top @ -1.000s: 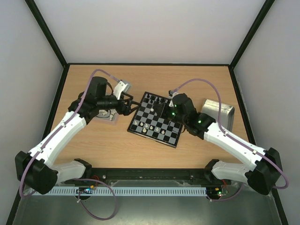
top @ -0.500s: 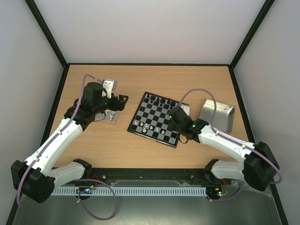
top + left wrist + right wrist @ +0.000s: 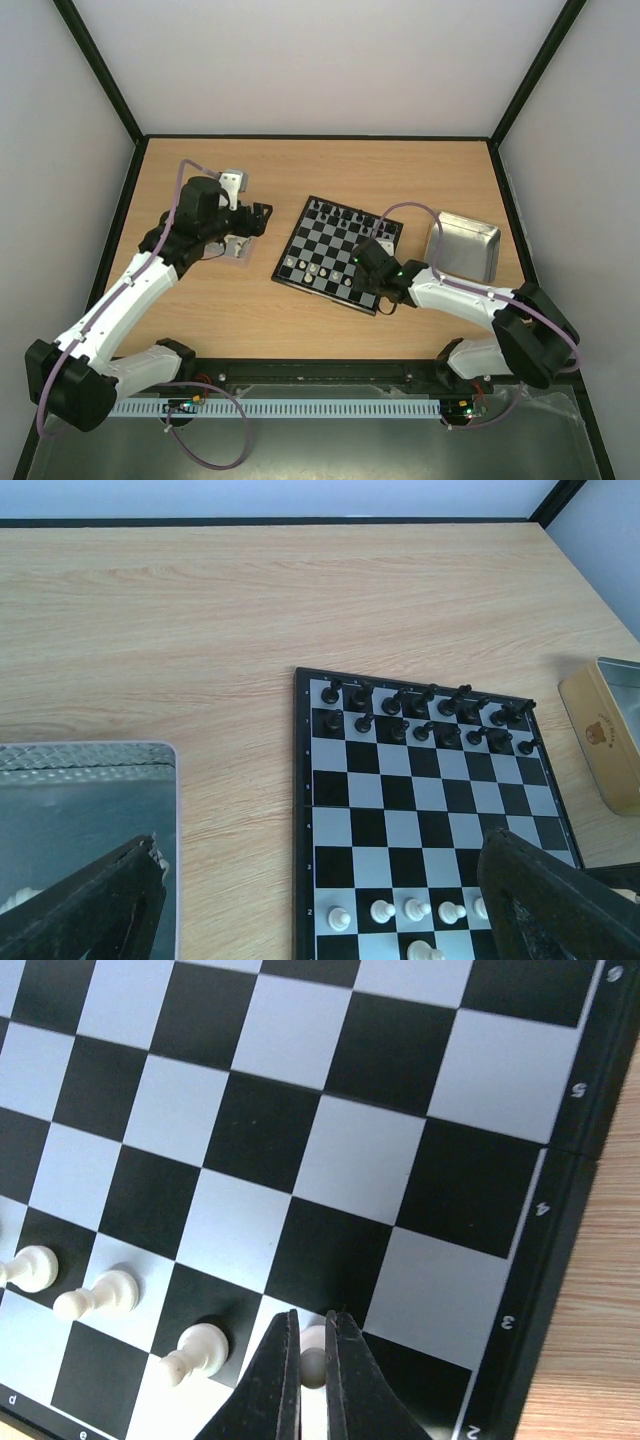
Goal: Set up the chess pieces on the board
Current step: Place the chess piece on the chessboard.
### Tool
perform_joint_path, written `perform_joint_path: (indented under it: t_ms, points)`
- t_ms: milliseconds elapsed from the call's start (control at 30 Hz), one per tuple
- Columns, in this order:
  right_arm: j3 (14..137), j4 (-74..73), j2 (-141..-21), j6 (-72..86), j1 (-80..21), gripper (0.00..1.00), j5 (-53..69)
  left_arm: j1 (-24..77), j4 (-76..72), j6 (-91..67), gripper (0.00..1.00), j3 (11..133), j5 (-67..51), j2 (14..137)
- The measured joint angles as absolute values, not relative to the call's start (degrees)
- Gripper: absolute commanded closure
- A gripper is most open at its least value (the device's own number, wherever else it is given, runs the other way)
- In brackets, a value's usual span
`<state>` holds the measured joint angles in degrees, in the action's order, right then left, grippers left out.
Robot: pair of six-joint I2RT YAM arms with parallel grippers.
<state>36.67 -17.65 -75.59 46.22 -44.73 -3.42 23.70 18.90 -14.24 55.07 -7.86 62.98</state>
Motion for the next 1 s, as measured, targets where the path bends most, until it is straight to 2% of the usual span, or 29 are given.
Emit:
perform_joint_path:
  t_ms: [667,867,1000]
  points:
    - [36.8,-16.3,-77.1,45.8,-45.8,0.98,-1.8,23.7,18.8,-14.2,0.12,55.0,-7.6,64.3]
    - [36.9,-17.1,-76.9,45.4,-45.8,0.91,-1.6,23.7,18.7,-14.3,0.12,55.0,-7.4,64.6]
    - [36.9,-17.8,-76.9,45.1,-45.8,0.8,-1.4,23.7,18.7,-14.6,0.12,55.0,-7.4,64.8]
